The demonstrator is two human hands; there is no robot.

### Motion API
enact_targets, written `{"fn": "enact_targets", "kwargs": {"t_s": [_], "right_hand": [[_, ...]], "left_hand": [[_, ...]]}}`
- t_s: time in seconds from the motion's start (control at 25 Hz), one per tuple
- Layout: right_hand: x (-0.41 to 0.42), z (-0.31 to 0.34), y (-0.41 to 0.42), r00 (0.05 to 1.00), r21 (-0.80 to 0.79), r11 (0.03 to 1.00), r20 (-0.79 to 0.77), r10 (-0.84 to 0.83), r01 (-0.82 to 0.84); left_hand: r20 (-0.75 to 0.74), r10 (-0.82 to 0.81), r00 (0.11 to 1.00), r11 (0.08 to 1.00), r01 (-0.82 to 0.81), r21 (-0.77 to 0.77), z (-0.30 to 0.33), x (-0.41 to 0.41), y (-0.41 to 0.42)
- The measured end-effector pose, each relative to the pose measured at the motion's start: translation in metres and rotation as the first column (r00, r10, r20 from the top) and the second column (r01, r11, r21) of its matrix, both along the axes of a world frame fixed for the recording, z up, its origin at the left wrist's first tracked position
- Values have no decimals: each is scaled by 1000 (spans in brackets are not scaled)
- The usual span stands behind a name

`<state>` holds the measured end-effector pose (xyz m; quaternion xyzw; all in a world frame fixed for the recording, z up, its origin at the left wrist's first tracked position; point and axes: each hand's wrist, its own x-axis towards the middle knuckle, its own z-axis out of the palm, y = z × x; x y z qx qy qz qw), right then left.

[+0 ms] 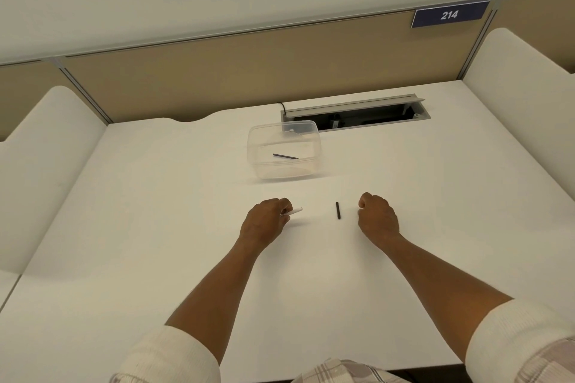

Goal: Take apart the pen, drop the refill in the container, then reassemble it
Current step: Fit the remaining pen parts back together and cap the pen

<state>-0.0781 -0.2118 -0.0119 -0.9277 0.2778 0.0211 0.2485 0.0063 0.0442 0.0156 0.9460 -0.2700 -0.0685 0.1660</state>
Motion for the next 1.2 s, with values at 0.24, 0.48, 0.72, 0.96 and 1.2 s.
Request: {"fn": "enact_targets", "kwargs": {"t_s": [0.24,0.48,0.72,0.96,1.2], "right_hand": [[15,-1,17,999,87,995,-4,43,-42],[20,-4,29,988,-19,989,-44,145,-146],[21,-5,27,973,-88,970,-60,222,-227],[25,3,29,962,-11,962,8,273,-273],[32,25,47,932,81,934,140,335,-348]], "left_hand": [[-17,9,1000,1000,-9,7,-3,4,-1],[-17,14,1000,1000,-14,26,-5,9,1],[-24,14,1000,999,-13,36,-8,10,3],[-26,4,1000,1000,-3,29,-8,10,0],[-10,-7,1000,1000,7,24,-5,9,-4]]}}
